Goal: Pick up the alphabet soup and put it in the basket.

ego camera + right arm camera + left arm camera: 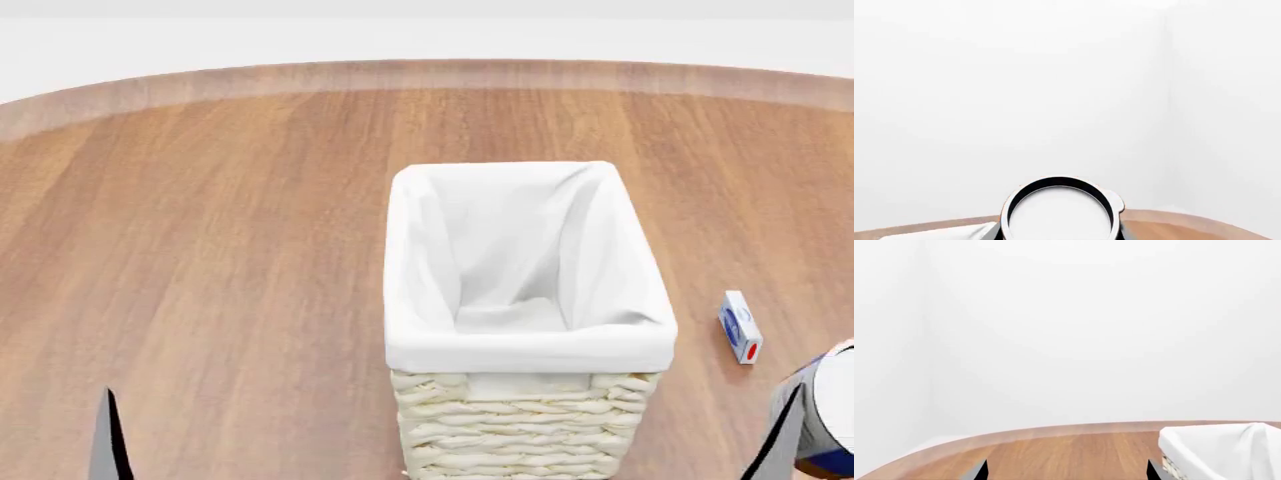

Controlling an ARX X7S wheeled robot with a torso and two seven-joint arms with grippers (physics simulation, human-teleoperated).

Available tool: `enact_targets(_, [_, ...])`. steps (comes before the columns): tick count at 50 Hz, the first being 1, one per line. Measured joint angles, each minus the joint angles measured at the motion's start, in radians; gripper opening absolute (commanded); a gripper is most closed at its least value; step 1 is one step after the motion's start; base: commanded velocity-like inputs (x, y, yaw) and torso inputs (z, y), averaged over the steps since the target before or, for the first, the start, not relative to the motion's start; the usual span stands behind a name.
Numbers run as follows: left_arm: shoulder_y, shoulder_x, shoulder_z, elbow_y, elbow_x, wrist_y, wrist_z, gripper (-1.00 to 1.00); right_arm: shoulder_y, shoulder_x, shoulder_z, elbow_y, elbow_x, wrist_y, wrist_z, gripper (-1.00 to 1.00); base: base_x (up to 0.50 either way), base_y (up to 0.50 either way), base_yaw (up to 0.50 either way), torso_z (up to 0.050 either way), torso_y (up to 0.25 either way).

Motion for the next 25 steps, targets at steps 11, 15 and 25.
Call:
enact_targets(11, [-0.002,-0.003,0.0,-0.006,-0.004,0.002,-0.004,1.0,0.21,0.027,-0.099,0.022,0.003,0.128,-0.005,-1.0,0.0,0.0,0.0,0.0,0.001])
enact_targets(15, [-0.002,-0.005,-0.001,-0.006,-0.006,0.003,-0.005,1.0,0.289,0.029,-0.136,0.046,0.001,0.163,-0.012,-1.0,0.0,0.0,0.0,0.0,0.0])
enact_targets(25, [-0.001,-0.008,0.001,-0.003,-0.008,0.002,-0.009,1.0,0.475,0.02,-0.221,0.138,-0.007,0.223,-0.034,-1.0,0.0,0.0,0.0,0.0,0.001])
